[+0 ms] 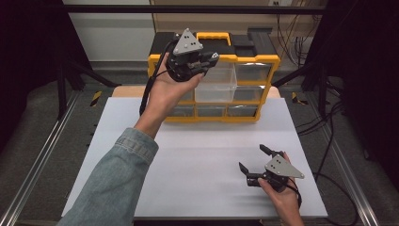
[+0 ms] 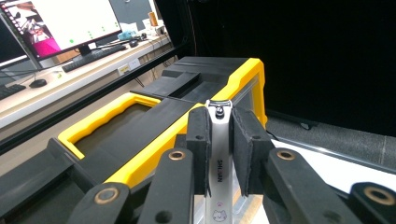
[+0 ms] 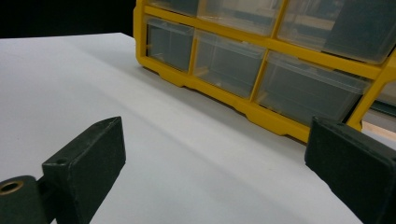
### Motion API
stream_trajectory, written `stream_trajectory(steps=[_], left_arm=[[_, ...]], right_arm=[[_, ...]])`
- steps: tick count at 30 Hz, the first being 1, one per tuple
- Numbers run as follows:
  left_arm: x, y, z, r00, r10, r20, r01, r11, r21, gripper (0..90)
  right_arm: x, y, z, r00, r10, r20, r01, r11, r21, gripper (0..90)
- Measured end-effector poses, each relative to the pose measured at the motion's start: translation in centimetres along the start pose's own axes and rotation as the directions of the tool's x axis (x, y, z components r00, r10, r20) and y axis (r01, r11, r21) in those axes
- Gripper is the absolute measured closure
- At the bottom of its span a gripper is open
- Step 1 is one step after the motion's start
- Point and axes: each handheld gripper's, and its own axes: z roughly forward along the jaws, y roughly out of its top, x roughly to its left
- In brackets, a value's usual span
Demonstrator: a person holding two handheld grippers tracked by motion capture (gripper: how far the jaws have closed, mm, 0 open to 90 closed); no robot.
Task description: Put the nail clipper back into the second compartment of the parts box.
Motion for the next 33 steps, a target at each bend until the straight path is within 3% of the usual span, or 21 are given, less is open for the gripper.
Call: stream_trajectory(steps=[15, 33], left_arm=[[-0.3, -0.8, 1.4, 0.9999, -0.004, 0.017, 0.004, 1.0000, 0.005, 76.7], [-0.3, -1.1, 1.5, 0.9998, -0.013, 0.012, 0.013, 0.9999, -0.003, 76.6]], right_arm=[[0.1, -0.1, 0.0, 1.0000, -0.005, -0.008, 0.005, 1.000, 0.006, 5.6], [0.0, -0.1, 0.1, 1.0000, -0.002, -0.009, 0.002, 1.000, 0.007, 5.6]])
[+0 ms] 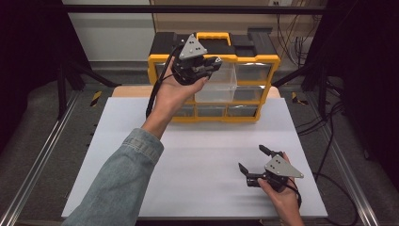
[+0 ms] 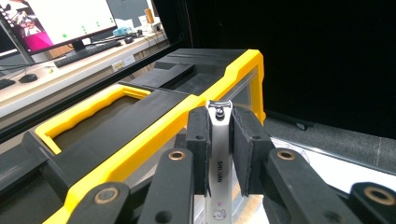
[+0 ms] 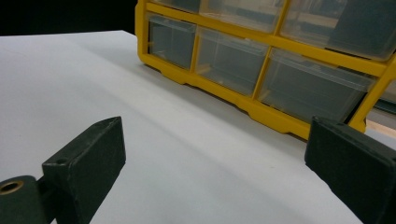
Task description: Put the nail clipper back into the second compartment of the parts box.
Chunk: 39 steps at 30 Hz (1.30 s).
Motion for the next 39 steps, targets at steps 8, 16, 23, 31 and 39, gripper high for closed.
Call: stream_trajectory(steps=[8, 16, 23, 31, 39], left_arm=[[0.2, 0.0, -0.4, 0.9992, -0.039, 0.012, 0.040, 0.9986, -0.035, 69.9], [0.1, -0.5, -1.3, 0.9977, -0.066, -0.018, 0.064, 0.9942, -0.086, 39.2], [0.2, -1.1, -2.1, 0.9941, -0.106, -0.024, 0.103, 0.9894, -0.102, 27.9], [0.1, -1.5, -2.9, 0.9908, -0.131, -0.033, 0.127, 0.9867, -0.101, 13.3], [-0.8, -2.4, -3.4, 0.9892, -0.146, -0.016, 0.142, 0.9810, -0.132, 5.0]], right_arm=[[0.0, 0.0, 0.0, 1.0000, -0.001, 0.000, 0.001, 1.000, -0.001, 5.6], [0.0, 0.0, 0.0, 1.0000, -0.002, -0.002, 0.002, 1.000, 0.001, 5.6], [0.1, 0.0, 0.1, 1.0000, -0.002, -0.001, 0.002, 1.000, 0.001, 5.3], [0.1, 0.0, 0.0, 1.0000, 0.005, -0.001, -0.005, 1.000, -0.001, 4.9], [0.1, 0.1, 0.0, 1.0000, 0.010, -0.002, -0.010, 1.000, -0.002, 4.9]])
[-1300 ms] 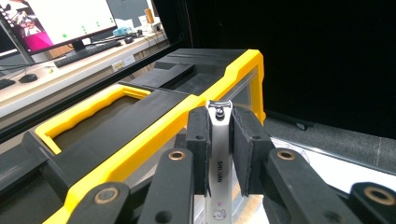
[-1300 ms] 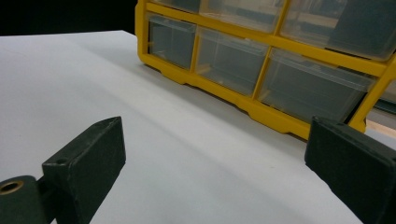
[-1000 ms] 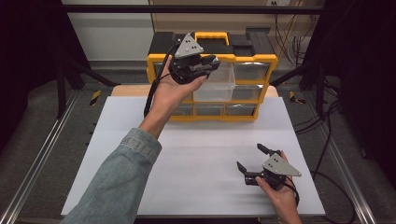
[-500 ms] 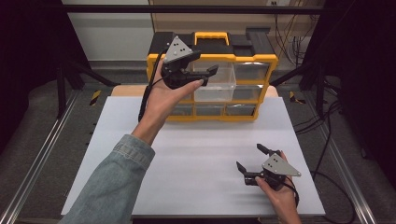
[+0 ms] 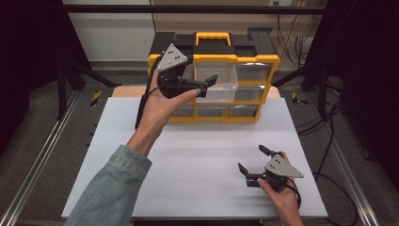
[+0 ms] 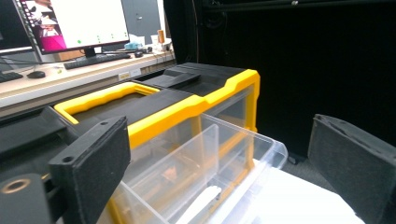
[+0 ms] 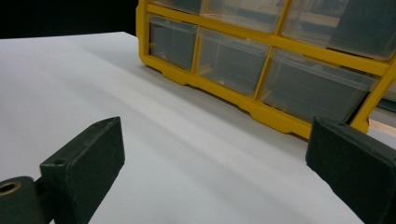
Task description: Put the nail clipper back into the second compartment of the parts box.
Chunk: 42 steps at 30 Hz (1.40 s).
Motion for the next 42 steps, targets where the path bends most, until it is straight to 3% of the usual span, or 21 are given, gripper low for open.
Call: stream_trajectory(steps=[3, 8, 11, 19, 27, 34, 37, 42], left_arm=[[-0.3, -0.7, -0.3, 0.9999, -0.011, 0.009, 0.011, 0.9998, -0.014, 4.0], [-0.3, -0.9, -1.4, 0.9997, 0.023, 0.010, -0.022, 0.9990, -0.038, 2.8], [-0.3, -1.1, -2.2, 0.9997, 0.021, 0.013, -0.020, 0.9983, -0.055, 2.6], [-0.3, -2.5, -3.2, 0.9994, 0.030, 0.019, -0.029, 0.9985, -0.046, 2.3], [0.2, -3.5, -4.4, 0.9998, 0.015, -0.012, -0.015, 0.9983, -0.055, 1.9], [0.3, -4.6, -5.2, 0.9998, 0.014, -0.016, -0.015, 0.9981, -0.059, 1.9], [0.2, -4.8, -5.6, 0.9987, 0.045, -0.021, -0.046, 0.9975, -0.053, 1.9], [0.0, -5.2, -6.1, 0.9980, 0.061, -0.016, -0.062, 0.9964, -0.058, 1.5]], right_arm=[[0.0, 0.0, -0.1, 1.0000, -0.001, 0.000, 0.001, 1.000, 0.000, 4.8], [-0.1, 0.0, -0.2, 1.0000, 0.002, 0.001, -0.002, 1.000, -0.002, 4.9], [-0.1, 0.1, -0.2, 1.0000, 0.002, -0.001, -0.002, 1.000, -0.003, 4.9], [0.0, 0.1, -0.2, 1.0000, 0.004, -0.004, -0.004, 1.000, -0.003, 4.9], [0.0, 0.1, -0.2, 1.0000, 0.002, -0.003, -0.002, 1.000, -0.003, 4.8], [0.0, 0.1, -0.2, 1.0000, 0.000, -0.007, 0.000, 1.000, -0.002, 4.6], [0.0, 0.1, -0.2, 1.0000, 0.001, -0.006, -0.001, 1.000, -0.002, 4.2], [0.2, 0.1, -0.1, 0.9999, 0.002, -0.010, -0.002, 1.000, -0.001, 3.9]])
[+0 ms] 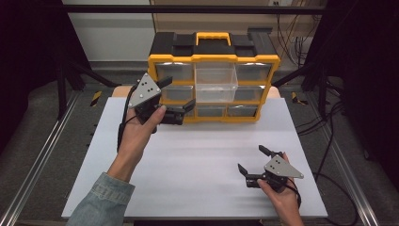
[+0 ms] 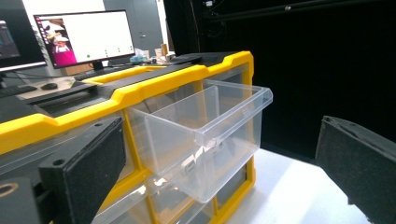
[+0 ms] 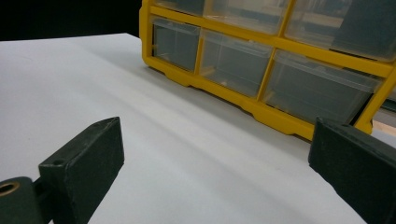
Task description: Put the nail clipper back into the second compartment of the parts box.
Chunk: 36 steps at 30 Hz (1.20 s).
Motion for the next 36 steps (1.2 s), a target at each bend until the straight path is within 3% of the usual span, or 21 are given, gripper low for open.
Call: stream_trajectory(steps=[20, 36], left_arm=[[-0.7, -2.2, -2.3, 0.9999, -0.005, -0.012, 0.005, 1.0000, -0.004, 0.5], [0.0, -4.4, -4.2, 0.9997, -0.001, -0.024, 0.000, 0.9990, -0.045, 0.5]], right_arm=[[0.1, 0.0, 0.0, 0.9998, 0.021, -0.006, -0.021, 1.000, -0.007, 3.9], [0.2, 0.0, 0.0, 0.9998, 0.021, -0.007, -0.021, 1.000, -0.003, 3.9]])
